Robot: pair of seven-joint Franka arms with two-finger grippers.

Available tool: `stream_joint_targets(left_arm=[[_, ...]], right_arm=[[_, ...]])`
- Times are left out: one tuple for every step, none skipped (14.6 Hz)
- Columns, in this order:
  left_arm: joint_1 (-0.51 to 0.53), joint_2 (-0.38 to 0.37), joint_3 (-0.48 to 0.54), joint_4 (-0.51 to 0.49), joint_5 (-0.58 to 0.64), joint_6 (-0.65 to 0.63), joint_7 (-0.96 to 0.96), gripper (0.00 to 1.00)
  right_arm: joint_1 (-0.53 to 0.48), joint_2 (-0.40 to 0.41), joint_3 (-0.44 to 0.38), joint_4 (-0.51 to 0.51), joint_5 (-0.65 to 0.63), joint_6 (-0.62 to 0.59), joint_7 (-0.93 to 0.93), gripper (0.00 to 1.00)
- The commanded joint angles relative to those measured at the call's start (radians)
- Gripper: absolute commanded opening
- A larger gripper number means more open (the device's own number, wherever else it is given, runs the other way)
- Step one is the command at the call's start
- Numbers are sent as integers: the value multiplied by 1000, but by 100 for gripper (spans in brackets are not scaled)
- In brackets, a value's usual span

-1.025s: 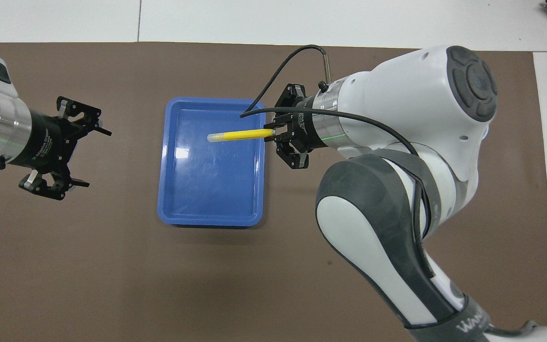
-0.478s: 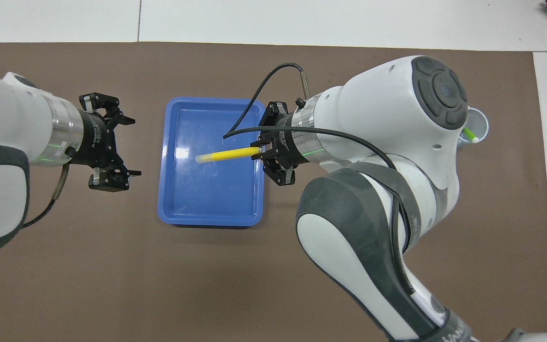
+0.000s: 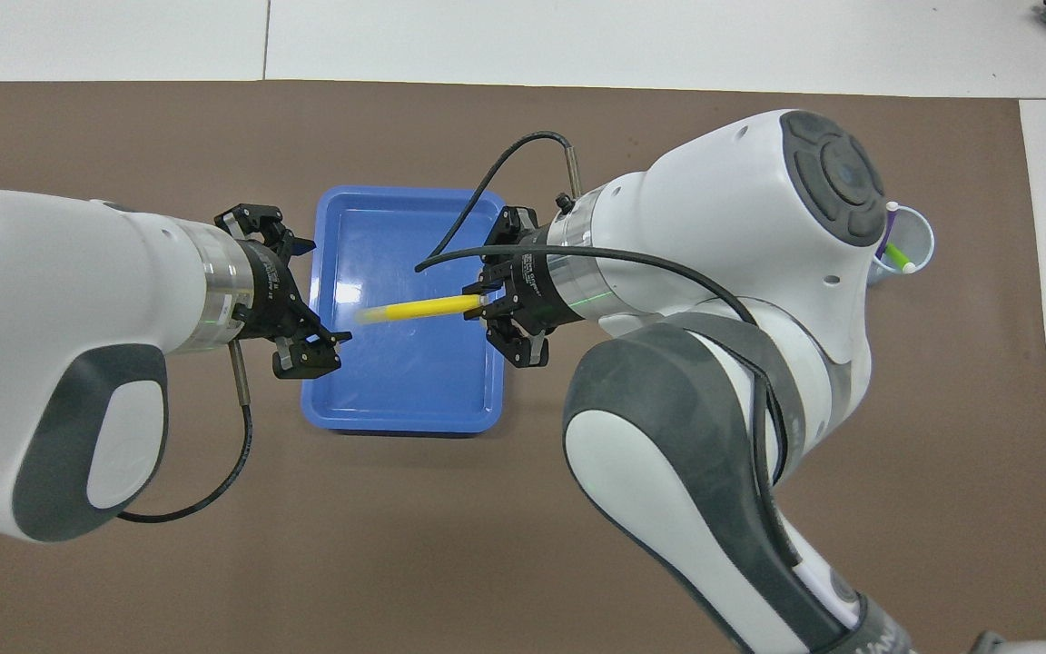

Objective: Right arm passes pens to left for tray arrangement
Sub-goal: 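Close the left gripper on the yellow pen beside the right gripper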

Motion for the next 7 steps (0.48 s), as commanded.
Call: stream_joint_targets(left_arm=[[-65, -35, 16, -59, -12, 45, -51, 100], [-75, -35, 16, -61, -12, 42, -62, 100], [-90, -35, 16, -59, -12, 39, -83, 100], [-98, -35, 16, -59, -10, 41, -103, 100], [-98, -35, 16, -56, -10, 41, -108, 100], [-98, -35, 17, -56, -10, 41, -108, 100], [-96, -35, 17, -56, -10, 36, -110, 100]], right_arm=[[-7, -12, 10, -3, 33, -2, 17, 0], [-8, -12, 10, -3, 35, -2, 17, 0], [-8, -12, 8, -3, 38, 1, 16, 0], [-7, -12, 10, -3, 38, 3, 16, 0], [-8, -12, 10, -3, 38, 3, 16, 0], [-7, -12, 8, -3, 40, 4, 16, 0], [-7, -12, 8, -3, 38, 4, 16, 0]])
